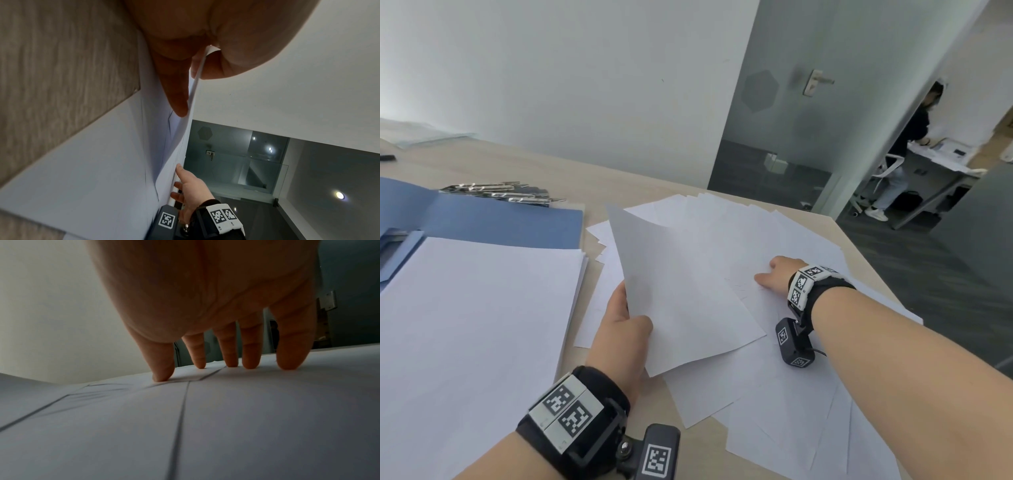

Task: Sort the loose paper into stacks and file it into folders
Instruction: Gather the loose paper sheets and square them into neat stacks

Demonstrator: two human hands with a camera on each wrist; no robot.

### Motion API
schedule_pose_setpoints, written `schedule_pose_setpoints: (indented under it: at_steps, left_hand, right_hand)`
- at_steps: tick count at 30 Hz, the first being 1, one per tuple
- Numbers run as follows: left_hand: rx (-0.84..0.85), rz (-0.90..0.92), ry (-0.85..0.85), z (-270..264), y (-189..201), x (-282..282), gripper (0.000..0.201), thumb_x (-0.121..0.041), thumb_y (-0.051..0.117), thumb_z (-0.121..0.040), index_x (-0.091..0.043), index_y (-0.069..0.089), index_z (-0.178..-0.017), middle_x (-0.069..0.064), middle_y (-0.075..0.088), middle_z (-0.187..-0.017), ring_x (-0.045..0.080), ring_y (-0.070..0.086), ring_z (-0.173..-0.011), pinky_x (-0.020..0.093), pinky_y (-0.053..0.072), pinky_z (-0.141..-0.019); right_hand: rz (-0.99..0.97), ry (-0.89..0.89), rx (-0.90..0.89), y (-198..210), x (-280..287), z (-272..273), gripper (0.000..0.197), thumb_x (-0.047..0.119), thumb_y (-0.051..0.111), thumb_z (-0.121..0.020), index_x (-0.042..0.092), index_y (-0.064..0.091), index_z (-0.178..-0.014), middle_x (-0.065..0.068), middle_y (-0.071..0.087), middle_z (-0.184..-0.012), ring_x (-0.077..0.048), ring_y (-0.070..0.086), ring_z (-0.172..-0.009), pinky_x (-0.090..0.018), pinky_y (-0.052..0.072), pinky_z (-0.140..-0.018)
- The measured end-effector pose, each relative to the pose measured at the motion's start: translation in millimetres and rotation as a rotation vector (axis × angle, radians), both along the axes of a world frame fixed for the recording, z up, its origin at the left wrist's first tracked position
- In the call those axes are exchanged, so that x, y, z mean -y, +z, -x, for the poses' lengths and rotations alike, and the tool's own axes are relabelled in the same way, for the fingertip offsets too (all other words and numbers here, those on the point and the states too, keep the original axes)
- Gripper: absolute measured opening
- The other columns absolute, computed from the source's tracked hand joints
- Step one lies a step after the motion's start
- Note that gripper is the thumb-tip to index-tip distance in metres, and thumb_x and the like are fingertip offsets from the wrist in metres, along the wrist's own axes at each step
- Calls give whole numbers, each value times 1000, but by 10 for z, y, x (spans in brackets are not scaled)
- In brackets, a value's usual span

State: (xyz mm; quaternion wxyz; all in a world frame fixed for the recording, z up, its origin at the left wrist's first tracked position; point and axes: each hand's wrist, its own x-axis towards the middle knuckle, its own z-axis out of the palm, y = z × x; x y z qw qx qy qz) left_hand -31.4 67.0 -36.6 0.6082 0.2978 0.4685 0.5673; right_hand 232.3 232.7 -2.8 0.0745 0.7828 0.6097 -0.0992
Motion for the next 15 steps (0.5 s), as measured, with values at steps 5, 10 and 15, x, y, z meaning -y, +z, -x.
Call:
schedule_pose_setpoints:
  at_steps: [5, 10, 15]
  left_hand:
    - [55, -28, 42, 15, -4, -14, 80, 16, 27, -85, -44, 58, -129, -3, 73, -115, 30, 72, -100, 44, 59, -72]
    - [59, -46, 71, 14, -12, -23, 83, 16, 28, -84, -47, 55, -130, -3, 73, -116, 33, 72, -99, 50, 61, -78]
    - [36, -44, 57, 17, -31, -25, 82, 14, 29, -83, -49, 56, -127, -3, 72, -117, 33, 72, -102, 59, 58, -85]
  right_hand:
    - [33, 149, -44, 97, -1, 56, 67, 38, 62, -95, 26, 34, -155, -5, 43, -155, -27, 46, -137, -28, 38, -106]
    - [72, 210, -119, 136, -45, 85, 76, 15, 69, -89, 31, 34, -155, -9, 45, -154, -26, 54, -130, -27, 43, -104]
    - [31, 148, -276, 170, -100, 78, 63, 14, 65, -93, 24, 42, -150, -5, 48, -152, -22, 52, -133, -26, 42, -102]
